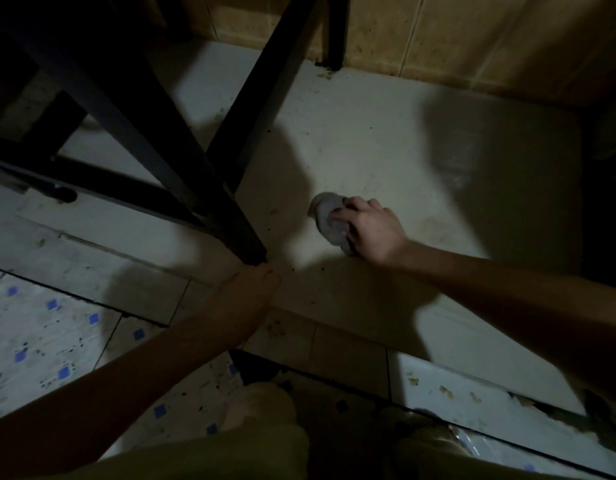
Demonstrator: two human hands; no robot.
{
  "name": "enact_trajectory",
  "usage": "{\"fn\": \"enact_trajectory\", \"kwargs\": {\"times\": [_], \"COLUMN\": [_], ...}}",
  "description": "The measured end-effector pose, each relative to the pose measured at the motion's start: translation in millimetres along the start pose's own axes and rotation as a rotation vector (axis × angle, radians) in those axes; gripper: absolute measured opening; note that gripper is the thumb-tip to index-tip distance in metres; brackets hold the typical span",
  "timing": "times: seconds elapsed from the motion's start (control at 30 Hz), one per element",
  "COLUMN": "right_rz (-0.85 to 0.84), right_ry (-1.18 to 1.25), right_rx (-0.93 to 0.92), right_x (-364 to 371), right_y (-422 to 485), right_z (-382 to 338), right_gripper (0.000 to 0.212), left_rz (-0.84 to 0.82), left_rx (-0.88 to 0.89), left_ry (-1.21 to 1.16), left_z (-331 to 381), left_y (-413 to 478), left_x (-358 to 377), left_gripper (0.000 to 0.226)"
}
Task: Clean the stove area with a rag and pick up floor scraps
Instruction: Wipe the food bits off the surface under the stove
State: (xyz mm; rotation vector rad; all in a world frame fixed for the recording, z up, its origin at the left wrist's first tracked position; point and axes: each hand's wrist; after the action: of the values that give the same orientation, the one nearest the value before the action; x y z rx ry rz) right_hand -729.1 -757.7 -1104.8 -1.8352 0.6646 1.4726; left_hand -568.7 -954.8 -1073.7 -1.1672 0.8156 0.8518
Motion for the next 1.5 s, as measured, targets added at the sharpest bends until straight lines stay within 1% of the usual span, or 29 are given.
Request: {"fn": "enact_trajectory", "kwargs": {"times": [0.07, 0.13, 0.23, 0.33, 0.47, 0.6, 0.7, 0.8, 0.97, 1.07, 1.13, 1.2, 1.3, 1.4, 1.5], "right_rz": [-0.011, -0.019, -0.039, -0.058, -0.046, -0.116, -0.158, -0.187, -0.178, -0.186, -0.206, -0.219, -0.251, -0.28, -0.232], "right_ry": [0.006, -0.007, -0.033, -0.066, -0.093, -0.134, -0.134, -0.128, -0.099, -0.046, -0.039, -0.045, -0.04, -0.016, 0.017], "right_rx": [0.039, 0.016, -0.113, -0.27, -0.417, -0.461, -0.444, -0.401, -0.26, -0.155, -0.078, -0.01, 0.141, 0.339, 0.493], "right_x": [0, 2, 7, 15, 17, 22, 26, 26, 24, 24, 24, 25, 26, 24, 24], "right_y": [9, 11, 5, -9, -34, -58, -76, -99, -133, -151, -164, -177, -198, -217, -235], "right_z": [-3, -8, -19, -29, -25, -17, -6, 8, 26, 39, 49, 60, 75, 87, 95], "right_gripper": [0.047, 0.048, 0.048, 0.043, 0.039, 0.041, 0.043, 0.045, 0.046, 0.046, 0.046, 0.044, 0.043, 0.048, 0.055], "left_rz": [0.012, 0.029, 0.044, 0.066, 0.082, 0.095, 0.101, 0.109, 0.096, 0.089, 0.058, 0.082, 0.129, 0.147, 0.172], "left_rx": [0.001, 0.012, 0.017, 0.022, 0.011, 0.012, 0.018, 0.068, 0.202, 0.184, 0.182, 0.214, 0.256, 0.304, 0.307], "left_ry": [-0.018, -0.017, -0.014, 0.003, -0.055, -0.079, -0.082, -0.091, -0.085, -0.08, -0.047, -0.023, -0.054, -0.069, -0.093], "left_z": [0, 0, 0, 3, 8, 9, 12, 19, 34, 46, 56, 66, 77, 86, 92], "left_y": [-1, -3, -3, -1, 4, 11, 19, 28, 43, 54, 63, 70, 76, 82, 90], "left_x": [0, 0, 0, -3, -9, -13, -12, -10, -13, -20, -25, -27, -26, -23, -20], "left_gripper": [0.035, 0.034, 0.032, 0.03, 0.03, 0.028, 0.025, 0.021, 0.027, 0.031, 0.027, 0.024, 0.023, 0.024, 0.024]}}
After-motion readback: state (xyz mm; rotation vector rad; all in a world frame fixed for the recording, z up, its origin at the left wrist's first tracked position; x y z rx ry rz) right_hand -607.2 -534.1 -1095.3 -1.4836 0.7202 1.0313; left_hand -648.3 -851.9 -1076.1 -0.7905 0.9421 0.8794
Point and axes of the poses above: each hand's wrist, its own y-axis towards the middle knuckle, its own x-axis out of the palm, z = x × y, and after that the axes turned 9 degrees about -y, right-handed
